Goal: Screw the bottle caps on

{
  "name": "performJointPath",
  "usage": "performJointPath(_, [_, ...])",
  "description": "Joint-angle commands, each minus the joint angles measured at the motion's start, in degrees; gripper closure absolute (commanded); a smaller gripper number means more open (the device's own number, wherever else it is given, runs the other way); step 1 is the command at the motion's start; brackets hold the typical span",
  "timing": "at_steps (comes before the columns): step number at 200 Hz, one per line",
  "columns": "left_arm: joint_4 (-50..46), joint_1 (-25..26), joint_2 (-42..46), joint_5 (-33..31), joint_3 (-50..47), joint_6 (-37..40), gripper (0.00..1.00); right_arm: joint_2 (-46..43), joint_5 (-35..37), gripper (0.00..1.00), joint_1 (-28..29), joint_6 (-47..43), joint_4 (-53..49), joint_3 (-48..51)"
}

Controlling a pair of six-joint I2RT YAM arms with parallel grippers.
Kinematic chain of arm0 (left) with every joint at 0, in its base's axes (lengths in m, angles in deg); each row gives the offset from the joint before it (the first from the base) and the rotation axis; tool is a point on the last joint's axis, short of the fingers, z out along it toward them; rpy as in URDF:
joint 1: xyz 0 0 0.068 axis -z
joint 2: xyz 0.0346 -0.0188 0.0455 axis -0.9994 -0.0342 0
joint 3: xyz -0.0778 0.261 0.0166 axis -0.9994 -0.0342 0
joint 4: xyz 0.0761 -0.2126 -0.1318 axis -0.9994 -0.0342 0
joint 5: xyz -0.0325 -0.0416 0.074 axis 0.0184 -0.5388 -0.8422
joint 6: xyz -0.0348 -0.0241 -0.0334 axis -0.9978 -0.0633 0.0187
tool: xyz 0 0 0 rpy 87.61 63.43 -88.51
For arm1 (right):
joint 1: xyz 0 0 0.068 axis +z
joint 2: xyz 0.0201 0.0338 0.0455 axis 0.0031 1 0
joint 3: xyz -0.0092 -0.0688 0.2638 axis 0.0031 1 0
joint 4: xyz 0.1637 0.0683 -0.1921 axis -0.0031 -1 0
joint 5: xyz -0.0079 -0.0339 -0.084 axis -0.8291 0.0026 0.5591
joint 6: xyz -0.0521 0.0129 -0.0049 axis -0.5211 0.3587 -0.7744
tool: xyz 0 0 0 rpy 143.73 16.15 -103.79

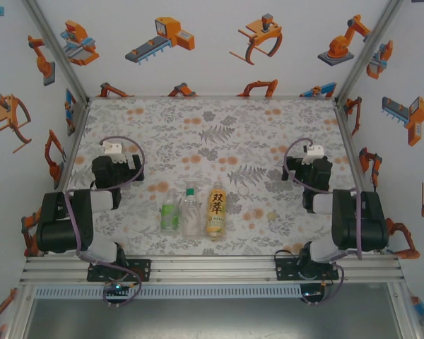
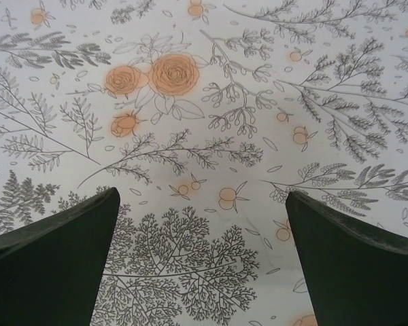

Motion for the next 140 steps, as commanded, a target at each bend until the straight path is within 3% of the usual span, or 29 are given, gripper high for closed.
performJointPath(1, [-9.81,0.08,4.93,-0.42,4.26,-0.32,0.03,-5.95,-0.68,0.01,0.08,0.00,-4.44,-1.01])
performJointPath(80, [-37.10,3.51,17.41,-2.55,13.58,-6.84,0.03,-19.22,-0.77,0.06,4.11,5.62,-44.50,-14.14])
performJointPath(140, [-56.04,4.00,22.68,0.16,20.78,-6.88,0.03,-21.52,5.57,0.15,19.77,24.08,-71.03,-25.11])
